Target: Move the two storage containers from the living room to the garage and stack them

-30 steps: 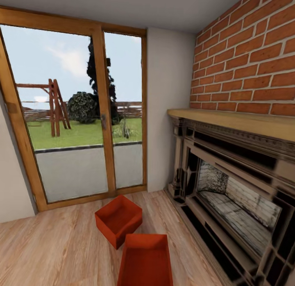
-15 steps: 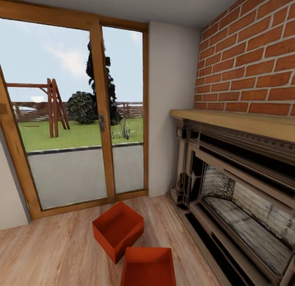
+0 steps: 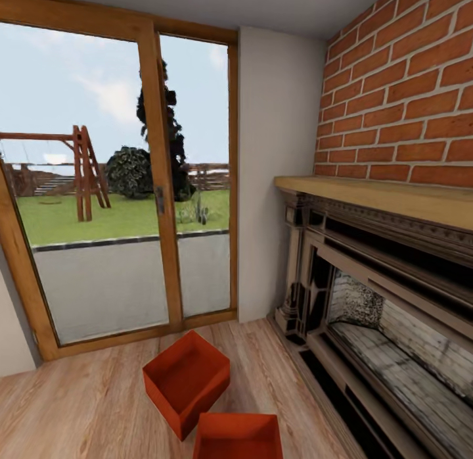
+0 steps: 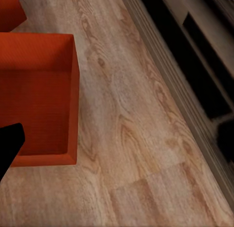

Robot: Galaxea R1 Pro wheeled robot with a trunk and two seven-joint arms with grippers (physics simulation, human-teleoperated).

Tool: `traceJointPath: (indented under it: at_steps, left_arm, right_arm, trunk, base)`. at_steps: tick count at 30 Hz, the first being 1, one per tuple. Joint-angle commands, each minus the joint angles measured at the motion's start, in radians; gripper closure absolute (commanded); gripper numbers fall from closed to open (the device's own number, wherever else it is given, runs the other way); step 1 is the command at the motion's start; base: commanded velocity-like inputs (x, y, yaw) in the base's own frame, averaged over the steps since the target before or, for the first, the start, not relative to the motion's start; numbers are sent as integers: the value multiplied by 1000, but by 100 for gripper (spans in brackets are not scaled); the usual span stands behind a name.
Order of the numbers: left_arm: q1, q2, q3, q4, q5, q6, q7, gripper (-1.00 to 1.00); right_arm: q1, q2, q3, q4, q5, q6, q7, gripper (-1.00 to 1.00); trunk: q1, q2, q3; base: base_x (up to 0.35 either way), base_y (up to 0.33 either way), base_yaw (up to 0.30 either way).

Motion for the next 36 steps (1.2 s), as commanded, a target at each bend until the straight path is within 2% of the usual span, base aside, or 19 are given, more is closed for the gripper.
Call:
traceJointPath:
  at_steps: [1,5,16,36]
  left_arm:
    - [-2,-1,-6,5,7,-6,0,-100]
    - [-2,-1,-6,5,7,-6,0,-100]
    - [-2,-1,-6,4,7,-6,-1,-100]
    - [-2,0,-6,4,7,-6,0,-100]
  right_arm:
    - [0,-1,8,-1,-8,-1,-7,-100]
    - [0,-1,7,-1,-8,-1,-7,-100]
    - [0,-1,7,-1,-8,-1,-7,-100]
    - [0,-1,6,-1,-8,-1,-7,-100]
  trunk:
    - [0,-1,-1]
    - [0,-1,-1]
    - [0,-1,-1]
    - [0,-1,-1]
  base:
    - [12,0,0]
    - [15,0,0]
    - [272,0,0]
    - [61,0,0]
